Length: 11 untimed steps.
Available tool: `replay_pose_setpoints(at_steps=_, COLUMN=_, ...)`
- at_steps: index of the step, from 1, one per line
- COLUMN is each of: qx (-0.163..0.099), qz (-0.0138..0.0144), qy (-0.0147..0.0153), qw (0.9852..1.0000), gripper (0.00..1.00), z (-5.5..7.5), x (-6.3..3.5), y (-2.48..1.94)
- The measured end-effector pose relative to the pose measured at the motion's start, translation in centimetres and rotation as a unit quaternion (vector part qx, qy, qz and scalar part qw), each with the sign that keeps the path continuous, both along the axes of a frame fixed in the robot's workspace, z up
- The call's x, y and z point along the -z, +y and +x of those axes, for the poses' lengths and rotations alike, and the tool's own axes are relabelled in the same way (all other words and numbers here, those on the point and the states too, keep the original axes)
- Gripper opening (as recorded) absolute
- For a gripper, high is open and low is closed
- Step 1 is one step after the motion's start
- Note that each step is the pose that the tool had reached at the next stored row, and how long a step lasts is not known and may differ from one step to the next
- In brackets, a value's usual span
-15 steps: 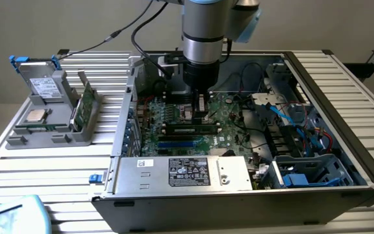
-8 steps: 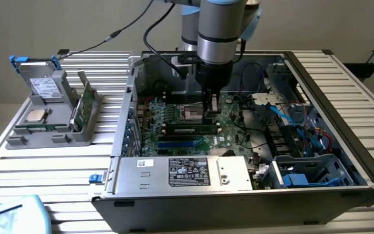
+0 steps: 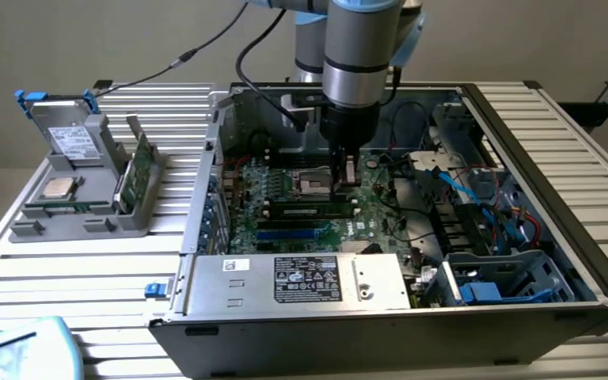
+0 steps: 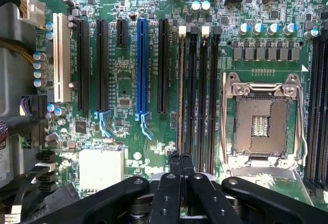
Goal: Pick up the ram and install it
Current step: 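Press down the ram until it locks into place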
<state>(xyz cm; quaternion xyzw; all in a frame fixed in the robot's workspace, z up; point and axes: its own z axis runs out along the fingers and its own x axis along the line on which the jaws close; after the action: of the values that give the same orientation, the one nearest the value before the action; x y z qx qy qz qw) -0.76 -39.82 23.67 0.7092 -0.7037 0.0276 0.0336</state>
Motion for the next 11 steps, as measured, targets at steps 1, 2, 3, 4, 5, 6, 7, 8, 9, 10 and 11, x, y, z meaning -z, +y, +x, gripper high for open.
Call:
replay_pose_setpoints(at_steps=1, qx=0.0, qz=0.0001, qy=0.0, qw=1.0, gripper=0.11, z=0.0, x=0.05, y=0.0)
replay_pose_setpoints(at_steps=2, qx=0.0, qz=0.0, qy=0.0, qw=1.0, gripper=0.11, z=0.0, x=0.1, y=0.0)
replay_pose_setpoints(at_steps=3, qx=0.0, qz=0.0001, qy=0.0, qw=1.0, gripper=0.11, z=0.0, x=0.19, y=0.0)
replay_pose_setpoints(at_steps=4, qx=0.0, qz=0.0, qy=0.0, qw=1.0, gripper=0.11, z=0.0, x=0.28, y=0.0)
replay_pose_setpoints(at_steps=5, qx=0.0, qz=0.0001, qy=0.0, qw=1.0, gripper=0.11, z=0.0, x=0.38, y=0.0)
replay_pose_setpoints(at_steps=6, qx=0.0, qz=0.0001, qy=0.0, qw=1.0, gripper=0.11, z=0.0, x=0.48, y=0.0)
replay_pose_setpoints(at_steps=7, qx=0.0, qz=0.0, qy=0.0, qw=1.0, gripper=0.11, z=0.0, x=0.57, y=0.0)
replay_pose_setpoints(at_steps=8, qx=0.0, qz=0.0, qy=0.0, qw=1.0, gripper=0.11, z=0.0, x=0.67, y=0.0)
replay_pose_setpoints(at_steps=9, qx=0.0, qz=0.0, qy=0.0, qw=1.0, gripper=0.11, z=0.0, x=0.76, y=0.0)
replay_pose_setpoints(at_steps=10, qx=0.0, qz=0.0, qy=0.0, qw=1.0, gripper=0.11, z=0.0, x=0.83, y=0.0)
replay_pose_setpoints(at_steps=11, qx=0.0, qz=-0.0002, qy=0.0, qw=1.0, gripper=0.11, z=0.0, x=0.89, y=0.0)
